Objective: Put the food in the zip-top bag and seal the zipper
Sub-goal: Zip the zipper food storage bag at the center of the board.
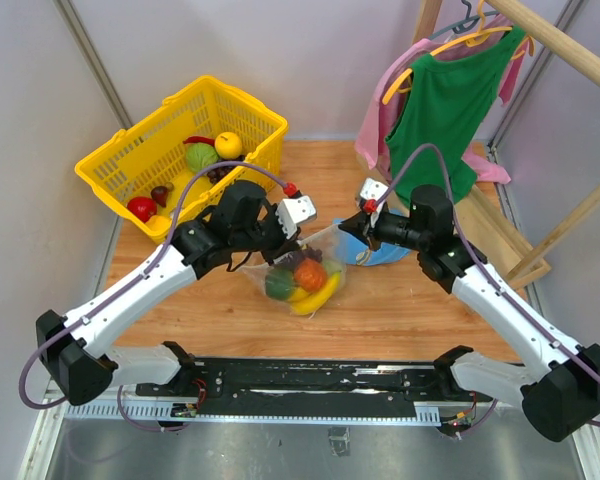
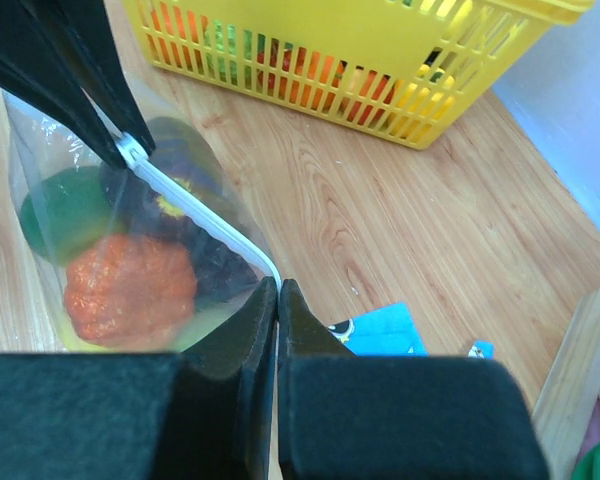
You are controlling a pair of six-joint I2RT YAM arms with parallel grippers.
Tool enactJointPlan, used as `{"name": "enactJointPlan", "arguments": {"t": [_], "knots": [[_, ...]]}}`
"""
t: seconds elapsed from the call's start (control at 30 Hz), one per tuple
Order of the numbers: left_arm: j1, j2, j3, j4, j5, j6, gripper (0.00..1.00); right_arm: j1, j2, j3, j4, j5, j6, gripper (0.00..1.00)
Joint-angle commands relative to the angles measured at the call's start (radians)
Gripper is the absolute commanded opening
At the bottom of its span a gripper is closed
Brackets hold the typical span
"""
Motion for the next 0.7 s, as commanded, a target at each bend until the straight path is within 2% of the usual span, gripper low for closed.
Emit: {"name": "enactJointPlan", "arguments": {"t": [0.0,0.27,0.67], "knots": [[-0.002,-0.049,-0.01,-0.083,-0.08,-0.01,0.04,-0.053,-0.035,-0.007,0.012,0.145,0.01,0.0],[-0.002,-0.074,-0.026,-0.103,-0.121,-0.005,0.01,-0.104,-0.057,-0.008,-0.026,0.242,0.038,0.01],[-0.002,-0.106,-0.053,-0.136,-0.162,-0.025,0.0,-0.14,-0.065,0.001,-0.074,0.359,0.06,0.01]]}}
